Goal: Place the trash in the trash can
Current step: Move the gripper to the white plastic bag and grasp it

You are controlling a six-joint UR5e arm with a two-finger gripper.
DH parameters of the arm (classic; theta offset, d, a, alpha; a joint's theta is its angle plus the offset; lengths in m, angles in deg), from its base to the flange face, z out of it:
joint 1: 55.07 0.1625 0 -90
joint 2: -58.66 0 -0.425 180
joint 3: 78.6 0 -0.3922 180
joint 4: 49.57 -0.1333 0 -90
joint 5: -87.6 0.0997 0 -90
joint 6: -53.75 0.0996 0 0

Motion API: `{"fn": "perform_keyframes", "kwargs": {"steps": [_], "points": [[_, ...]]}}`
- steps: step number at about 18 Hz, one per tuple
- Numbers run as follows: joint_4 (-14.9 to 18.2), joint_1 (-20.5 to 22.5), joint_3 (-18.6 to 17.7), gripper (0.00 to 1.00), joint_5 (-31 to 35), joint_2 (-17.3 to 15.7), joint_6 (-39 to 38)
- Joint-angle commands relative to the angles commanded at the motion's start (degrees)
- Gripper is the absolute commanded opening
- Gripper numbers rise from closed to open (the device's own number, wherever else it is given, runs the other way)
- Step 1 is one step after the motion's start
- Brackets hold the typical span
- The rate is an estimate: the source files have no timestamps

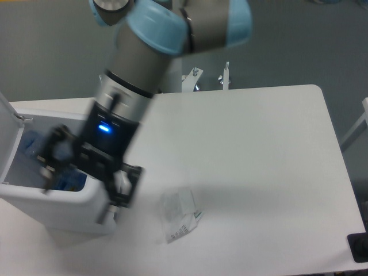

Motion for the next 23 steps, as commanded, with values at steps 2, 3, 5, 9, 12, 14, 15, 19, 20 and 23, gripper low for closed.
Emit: {"fn": "perform_keyframes", "kwargs": {"steps": [2,3,5,9,12,14,15,19,20,23], "points": [[0.2,1.8,-1.5,1.00,0.1,0.7,-2.4],[0.3,2.6,-3.0,1.00,0.3,0.7,-2.8],[0.4,2.8,-6.6,1.00,0.9,0.6,-2.7],[0.1,2.7,-13.6,1.00,12.0,0.9,-2.0],[0.4,2.1,-14.3,1.00,14.1,1.6,-2.2],[0.4,1.8,-14.7,1.00,14.3,2.1,-2.3],[0.4,1.7,-14.9,1.00,14.7,2.4,-2.2],[0.4,-1.1,-15.6,1.00,22.8,3.3,-1.1],[0.4,-1.6,-15.6,1.00,24.2,3.8,-0.6],[0.4,-2.0,-15.8,1.00,26.2,4.3,-0.5]]}}
